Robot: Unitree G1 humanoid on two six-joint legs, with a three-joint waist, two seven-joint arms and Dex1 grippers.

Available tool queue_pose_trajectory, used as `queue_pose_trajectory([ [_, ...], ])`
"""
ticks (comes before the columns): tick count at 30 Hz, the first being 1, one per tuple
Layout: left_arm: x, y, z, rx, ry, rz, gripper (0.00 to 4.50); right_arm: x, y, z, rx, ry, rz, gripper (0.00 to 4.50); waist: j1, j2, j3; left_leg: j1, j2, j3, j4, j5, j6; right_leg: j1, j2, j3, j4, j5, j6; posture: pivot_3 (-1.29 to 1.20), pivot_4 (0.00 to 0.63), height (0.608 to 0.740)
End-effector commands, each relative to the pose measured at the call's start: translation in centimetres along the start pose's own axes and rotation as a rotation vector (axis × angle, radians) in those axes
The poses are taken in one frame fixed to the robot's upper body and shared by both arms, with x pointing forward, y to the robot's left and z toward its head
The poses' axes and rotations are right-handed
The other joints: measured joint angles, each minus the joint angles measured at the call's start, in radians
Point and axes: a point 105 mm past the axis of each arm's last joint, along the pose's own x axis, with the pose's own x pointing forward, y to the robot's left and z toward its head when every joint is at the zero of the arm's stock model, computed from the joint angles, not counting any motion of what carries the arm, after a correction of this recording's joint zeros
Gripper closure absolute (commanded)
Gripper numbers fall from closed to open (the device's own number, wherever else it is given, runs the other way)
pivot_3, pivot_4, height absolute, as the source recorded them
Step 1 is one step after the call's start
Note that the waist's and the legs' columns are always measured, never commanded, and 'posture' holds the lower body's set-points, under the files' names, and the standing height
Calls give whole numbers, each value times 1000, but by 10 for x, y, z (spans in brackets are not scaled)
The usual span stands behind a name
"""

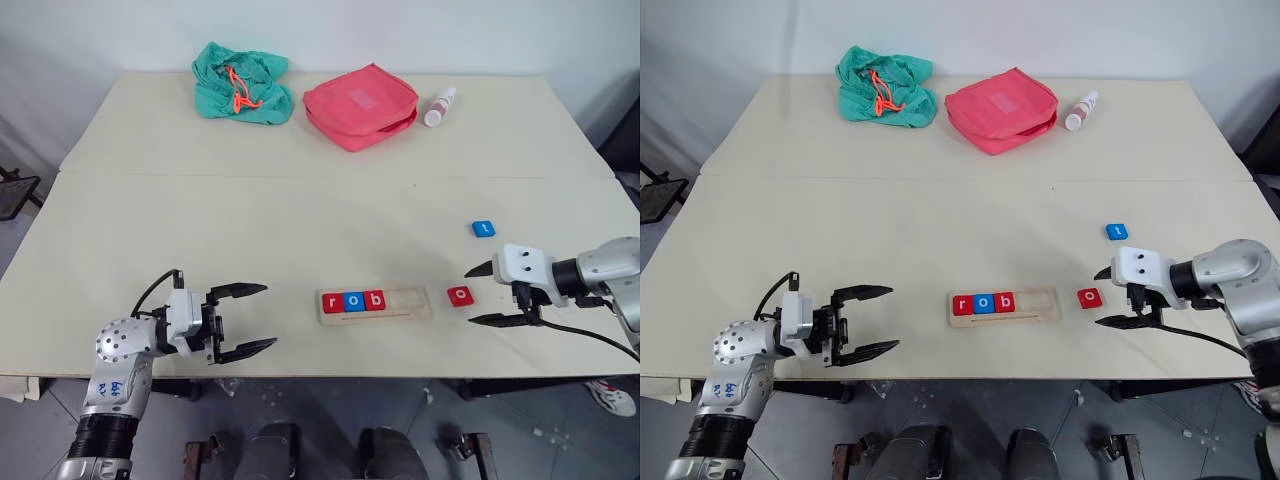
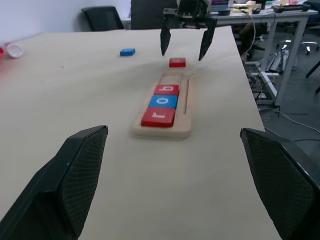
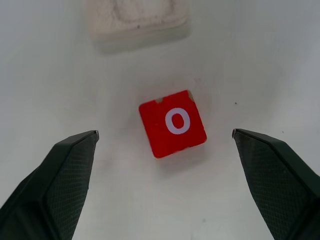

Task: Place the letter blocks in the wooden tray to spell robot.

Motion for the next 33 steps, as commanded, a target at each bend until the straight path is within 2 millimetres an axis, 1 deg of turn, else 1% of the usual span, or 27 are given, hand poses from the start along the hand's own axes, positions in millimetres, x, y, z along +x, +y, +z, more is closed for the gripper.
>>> queue_pose_trajectory([
  [1, -2, 1, 12, 43, -18, 13, 0, 4, -4, 2, -29, 0, 22, 19, 0, 0, 0, 0, 0, 0, 0, 0, 0, 0, 0, 0, 0, 0, 0, 0, 150, 740],
  [4, -2, 0, 12, 44, -17, 20, 0, 7, -5, 0, -44, 8, 44, 19, 0, 0, 0, 0, 0, 0, 0, 0, 0, 0, 0, 0, 0, 0, 0, 0, 150, 740],
  [6, -1, 0, 12, 44, -16, 23, 0, 9, -5, 0, -35, -1, 47, 401, 0, 0, 0, 0, 0, 0, 0, 0, 0, 0, 0, 0, 0, 0, 0, 0, 150, 740],
  [8, -1, 1, 12, 45, -16, 26, 0, 11, -6, -3, -32, 12, 45, 977, 0, 0, 0, 0, 0, 0, 0, 0, 0, 0, 0, 0, 0, 0, 0, 0, 150, 740],
  [10, -2, 2, 11, 45, -16, 29, 0, 9, -6, -5, -24, 29, 47, 1691, -1, 0, 0, 0, 0, 0, 1, 0, 0, 1, 0, -1, 0, 0, 0, 0, 150, 740],
  [12, -2, 3, 11, 46, -14, 29, 0, 8, -8, -2, -11, 14, 38, 2337, 0, 0, 0, 1, 0, 0, 1, 0, 0, 1, 0, 0, 0, 0, 0, 0, 150, 740],
  [14, -1, 4, 11, 48, -14, 29, 0, 8, -11, 5, 4, -19, 27, 3000, 0, 0, 0, 1, 0, 0, 2, 0, 0, 1, 0, 0, 0, 0, 0, 0, 150, 740],
  [16, 0, 6, 11, 50, -17, 29, 0, 6, -14, 15, 29, -56, 16, 3039, 0, 0, 0, 0, 0, 0, 2, 0, 0, 1, 0, 0, 0, 0, 0, 0, 150, 740],
  [19, 2, 8, 11, 53, -20, 28, 0, 3, -21, 40, 87, -145, -14, 3039, 0, 0, 0, 0, 0, 0, 1, 0, 0, 1, 0, 0, 0, 0, 0, 0, 150, 740],
  [21, 2, 9, 11, 53, -22, 27, 0, 1, -22, 54, 113, -187, -19, 3039, 0, 0, 0, 0, 0, 0, 1, 0, 0, 1, 0, 0, 0, 0, 0, 0, 150, 740],
  [23, 3, 11, 10, 53, -22, 27, 0, 2, -20, 63, 130, -199, -9, 3039, 0, 0, 0, 0, 0, -1, 1, 0, 0, 0, 0, 0, 0, 0, 0, 0, 150, 740],
  [25, 4, 12, 10, 55, -25, 28, 0, 8, -13, 76, 146, -197, 31, 3039, 1, 0, 0, 0, 0, -1, 1, 0, 0, 0, 0, -1, 0, 0, 0, 0, 150, 740],
  [27, 5, 13, 10, 58, -28, 28, 0, 20, -4, 87, 128, -206, 75, 3039, 2, 0, 0, 0, 0, -2, 1, 0, 0, 0, 0, -1, 0, 0, 0, 0, 150, 740],
  [33, 5, 12, 11, 64, -33, 31, 0, 42, 3, 93, 93, -198, 118, 3039, 2, 0, 0, -1, -1, -2, 1, 0, 0, 0, 0, -1, 0, 0, 0, 0, 150, 740],
])
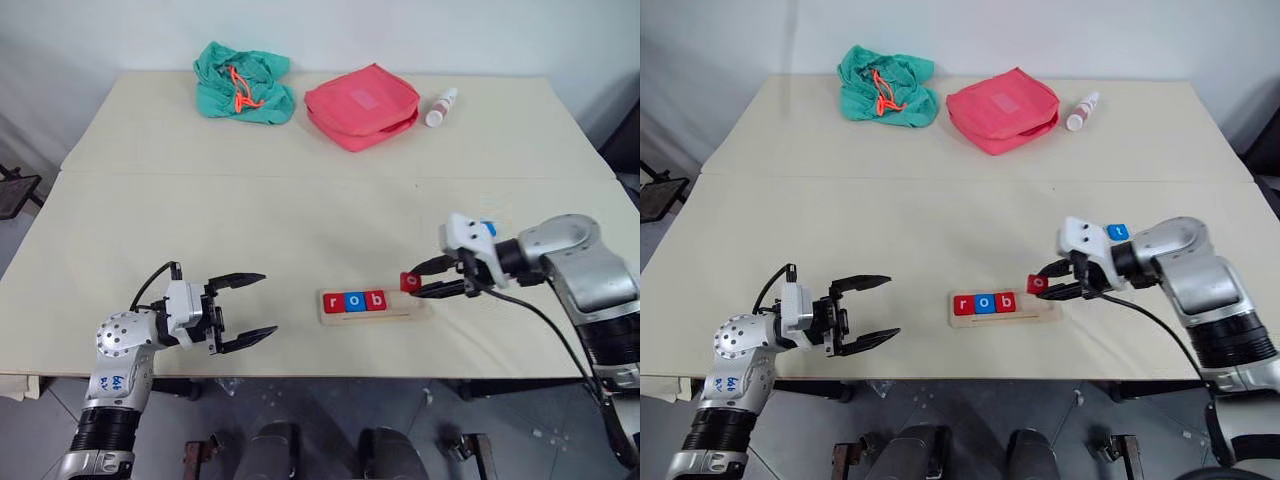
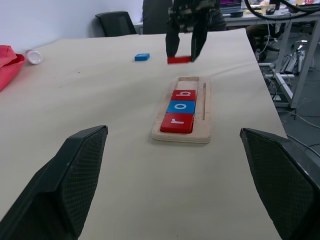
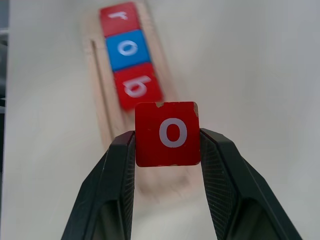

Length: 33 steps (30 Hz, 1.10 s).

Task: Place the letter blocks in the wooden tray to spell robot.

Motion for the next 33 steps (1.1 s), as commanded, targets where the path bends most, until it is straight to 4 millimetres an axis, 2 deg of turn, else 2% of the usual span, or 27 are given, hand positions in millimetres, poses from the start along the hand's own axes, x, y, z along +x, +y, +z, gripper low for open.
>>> queue_pose_trajectory([
  [1, 0, 0, 5, 29, -15, 0, 0, 5, 0, 8, -46, -3, 4, 3039, -2, 0, 0, 0, 0, 0, 0, 0, 0, 0, 0, 0, 0, 0, 0, 0, 150, 740],
  [14, -3, -4, 6, 28, -7, 22, 0, 17, 3, 1, -75, 14, 53, 3039, -2, 0, 0, 0, 0, 0, 0, 0, 0, 0, 0, 0, 1, 0, 0, 0, 150, 740],
  [22, -2, -2, 6, 31, -8, 23, 0, 13, 4, -4, -96, 36, 50, 236, -3, 0, 0, 0, 0, 0, 0, 0, 0, -1, 0, 0, 1, 0, 0, 0, 150, 740],
  [23, -2, -2, 6, 31, -8, 22, 0, 11, 4, -2, -99, 30, 41, 44, -3, 0, 0, 0, 0, 0, 0, 0, 0, -1, 0, 0, 1, 0, 0, 0, 150, 740],
  [30, 2, 1, 5, 31, -15, 14, 0, 5, 4, 13, -93, -38, -18, 44, -2, 0, 0, 0, 0, 0, 0, 0, 0, -1, 0, 0, 1, 0, 0, 0, 150, 740],
  [33, 5, 3, 4, 33, -20, 9, 0, 7, 6, 17, -79, -68, -12, 670, -2, 0, 0, 0, 0, 0, 0, 0, 0, -1, 0, 0, 1, 0, 0, 0, 150, 740],
])
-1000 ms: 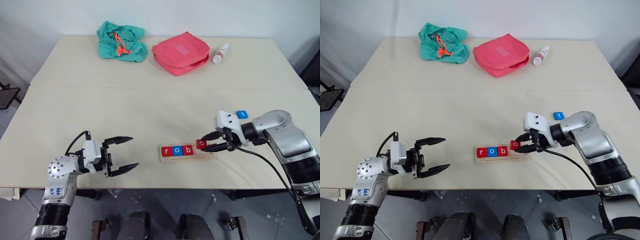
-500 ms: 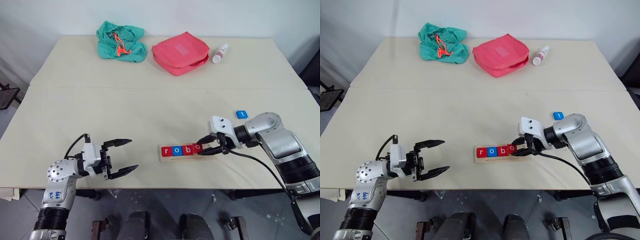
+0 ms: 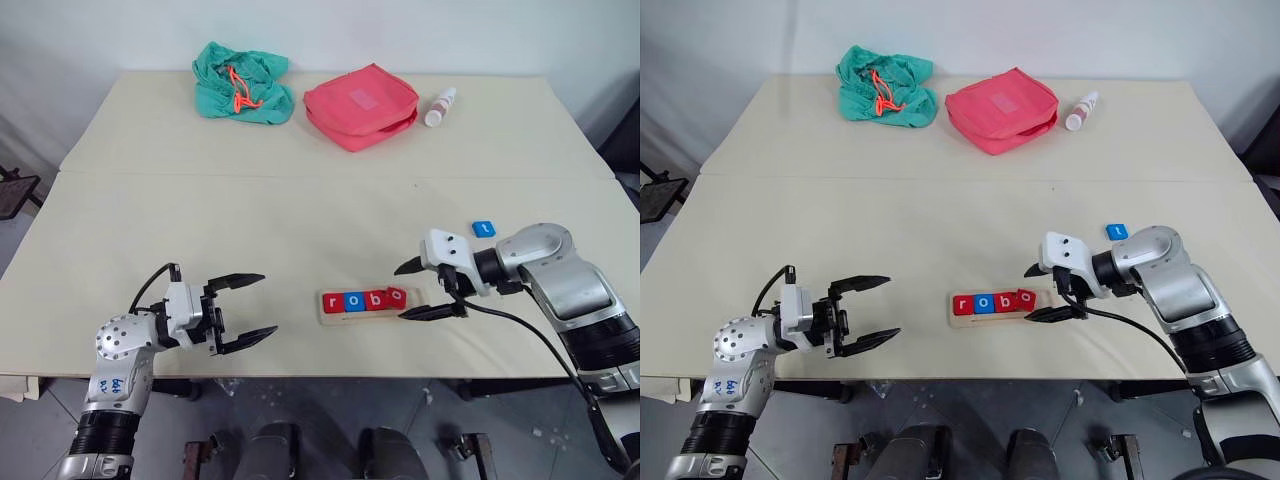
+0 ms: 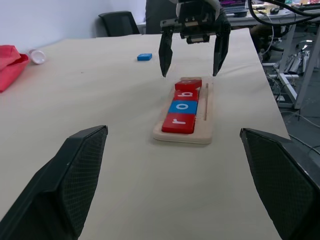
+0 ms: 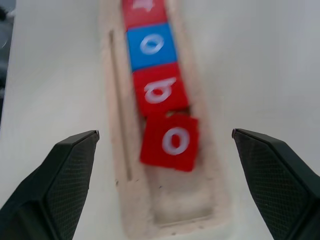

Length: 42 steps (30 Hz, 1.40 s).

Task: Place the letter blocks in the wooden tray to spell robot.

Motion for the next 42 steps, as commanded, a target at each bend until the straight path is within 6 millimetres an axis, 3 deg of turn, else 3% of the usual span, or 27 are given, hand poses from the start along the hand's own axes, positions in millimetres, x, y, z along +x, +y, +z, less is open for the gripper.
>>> queue_pose_trajectory([
  [1, 4, 1, 3, 23, -14, -10, 0, -2, 2, 9, -6, -40, -13, 1002, 0, 0, 0, 0, 0, 0, 0, 0, 0, 0, 0, 0, 0, 0, 0, 0, 150, 740],
  [11, 1, -2, 3, 24, -13, -6, 0, 14, -7, 6, 2, -48, -31, 4468, -1, 0, 0, 0, 0, 0, 0, 0, 0, 0, 0, 0, 0, 0, 0, 0, 150, 740],
  [20, -3, -5, 4, 23, -4, 11, 0, 15, 2, -6, -21, 4, 23, 4468, -1, 0, 0, 0, 0, 0, 0, 0, 0, 0, 0, 0, 1, 0, 0, 0, 150, 740],
  [25, -3, -4, 4, 24, -3, 15, 0, 2, -9, 10, -23, -50, -47, 4468, -2, 0, 0, 0, 0, 0, 0, 0, 0, 0, 0, 0, 1, 0, 0, 0, 150, 740],
  [28, -2, -4, 3, 22, -3, 15, 0, -8, -8, 8, -12, -41, -67, 4468, 0, 0, 0, 0, 0, 0, 0, 0, 0, 0, 0, 0, 0, 0, 0, 0, 150, 740],
  [32, -1, -4, 2, 20, -4, 12, 0, -16, -5, -3, 7, 12, -77, 4468, 1, 0, 0, 0, 0, 0, 0, 0, 0, 0, 0, 0, 0, 0, 0, 0, 150, 740],
  [36, 3, -2, 1, 17, -11, 3, 0, -26, 4, -28, 50, 96, -71, 4468, 4, 0, 0, 0, 0, 0, 0, 0, 0, 0, 0, 0, 0, 0, 0, 0, 150, 740],
  [42, 3, -1, 2, 18, -11, -2, 0, -22, 12, -39, 70, 117, -43, 4468, -3, 0, 0, 0, 1, 1, -1, 0, 0, 0, 0, 0, 0, 0, 0, 0, 150, 740],
])
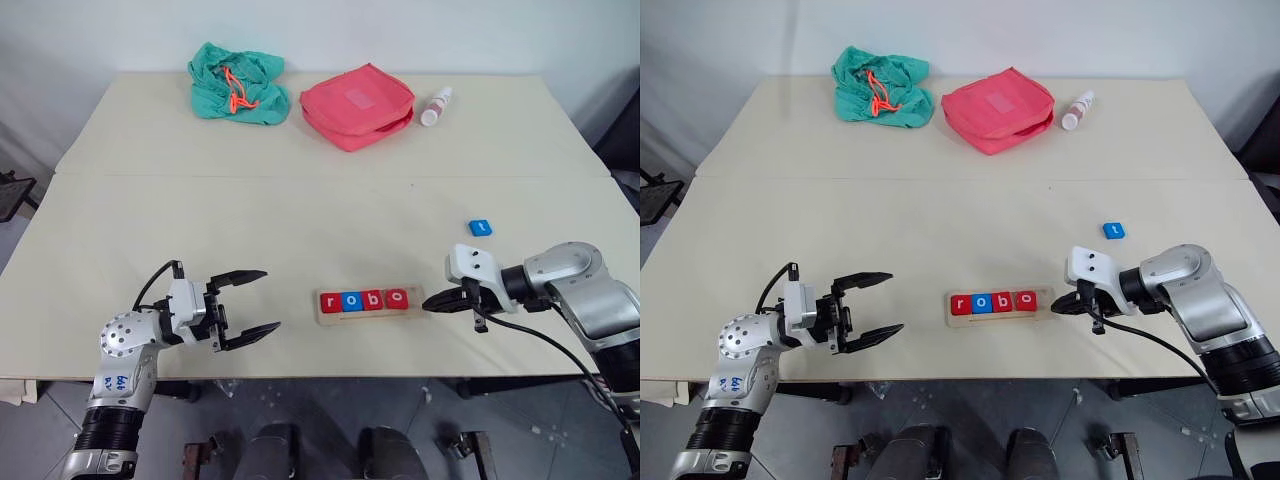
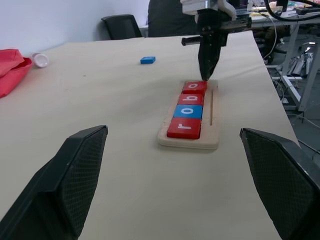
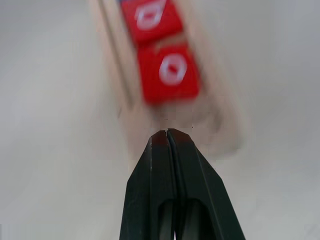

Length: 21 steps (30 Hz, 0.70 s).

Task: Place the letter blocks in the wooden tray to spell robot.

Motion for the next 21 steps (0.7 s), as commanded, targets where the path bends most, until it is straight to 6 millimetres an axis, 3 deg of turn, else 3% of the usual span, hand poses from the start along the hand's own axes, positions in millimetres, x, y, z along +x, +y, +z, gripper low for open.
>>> queue_pose_trajectory([
  [1, 1, 0, 3, 24, -8, -8, 0, -1, -1, 7, -37, -20, -12, 4468, 0, 0, 0, 0, 0, 0, 0, 0, 0, 0, 0, 0, 0, 0, 0, 0, 150, 740],
  [21, 0, -1, 3, 25, -3, 3, 0, 14, -8, 28, -52, -100, -26, 4468, 3, 0, 0, 0, -1, -1, 0, 0, 0, 0, 0, 0, 0, 0, 0, 0, 150, 740],
])
